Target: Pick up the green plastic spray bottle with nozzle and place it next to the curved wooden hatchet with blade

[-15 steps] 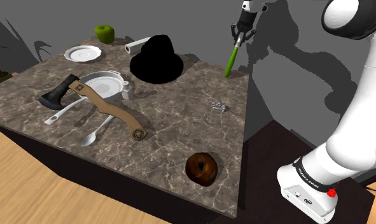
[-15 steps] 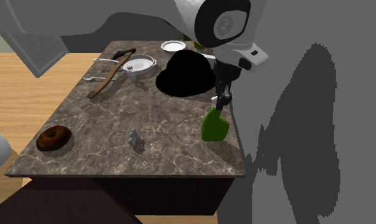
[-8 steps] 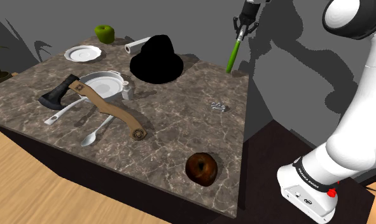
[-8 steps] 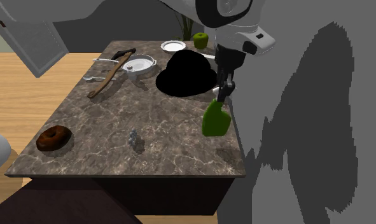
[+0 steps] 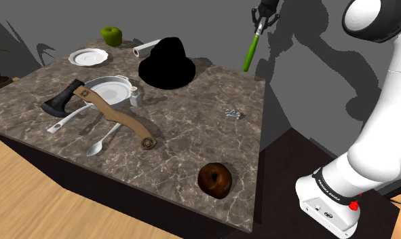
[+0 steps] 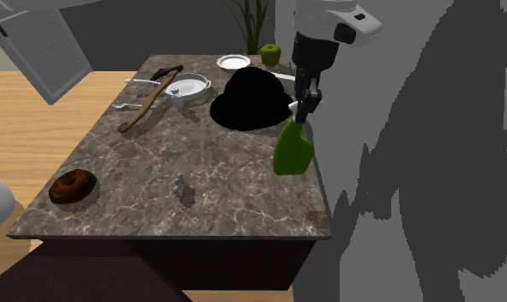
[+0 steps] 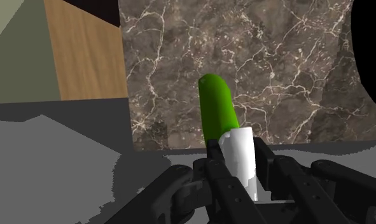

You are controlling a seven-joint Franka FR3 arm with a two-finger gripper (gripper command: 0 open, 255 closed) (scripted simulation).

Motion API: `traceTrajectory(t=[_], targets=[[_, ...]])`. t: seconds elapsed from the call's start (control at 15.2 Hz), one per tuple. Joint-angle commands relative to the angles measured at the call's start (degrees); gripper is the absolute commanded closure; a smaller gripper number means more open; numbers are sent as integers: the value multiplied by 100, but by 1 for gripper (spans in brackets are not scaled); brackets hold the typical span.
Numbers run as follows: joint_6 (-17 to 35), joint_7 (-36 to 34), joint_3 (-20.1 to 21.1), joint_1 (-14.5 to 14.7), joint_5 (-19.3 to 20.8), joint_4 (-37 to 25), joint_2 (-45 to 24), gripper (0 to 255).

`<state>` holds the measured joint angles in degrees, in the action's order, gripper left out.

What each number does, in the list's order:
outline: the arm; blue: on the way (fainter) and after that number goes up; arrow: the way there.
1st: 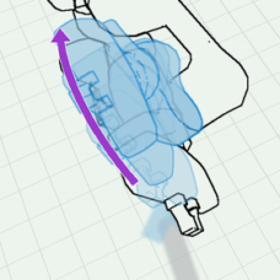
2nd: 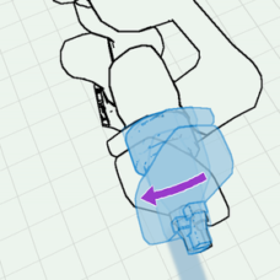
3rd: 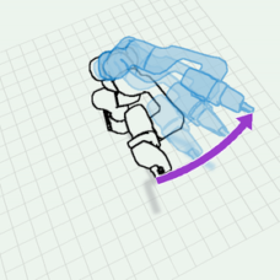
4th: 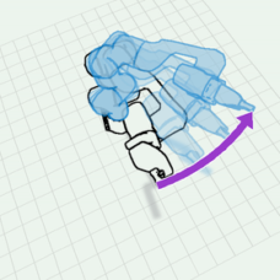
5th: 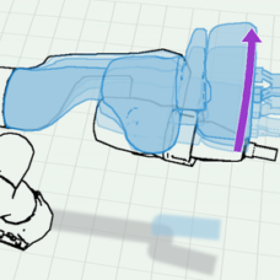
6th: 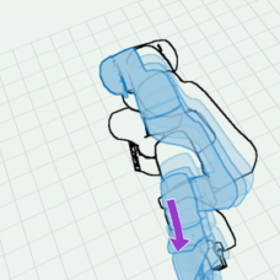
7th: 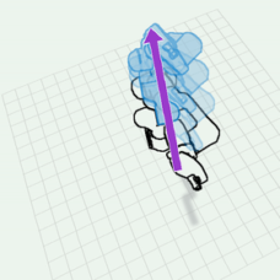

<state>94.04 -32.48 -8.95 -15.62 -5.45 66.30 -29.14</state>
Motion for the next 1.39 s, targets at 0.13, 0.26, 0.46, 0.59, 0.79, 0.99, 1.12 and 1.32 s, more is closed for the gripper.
traceTrajectory(t=[0.13, 0.26, 0.46, 0.59, 0.79, 0.99, 1.12, 1.32], targets=[[-350, -1, -2, -36, -10, -427, -78, 255], [-545, -7, 0, -55, -18, -688, -143, 255], [-864, -18, 4, -91, -34, -1138, -274, 255], [-1101, -27, 9, -121, -49, -1495, -393, 255], [-918, -224, 33, 109, 13, -922, 4, 255], [-623, -543, 94, 435, 102, -128, 515, 255], [-478, -770, 153, 632, 154, 280, 787, 255], [-311, -1123, 260, 906, 222, 768, 1122, 255]])
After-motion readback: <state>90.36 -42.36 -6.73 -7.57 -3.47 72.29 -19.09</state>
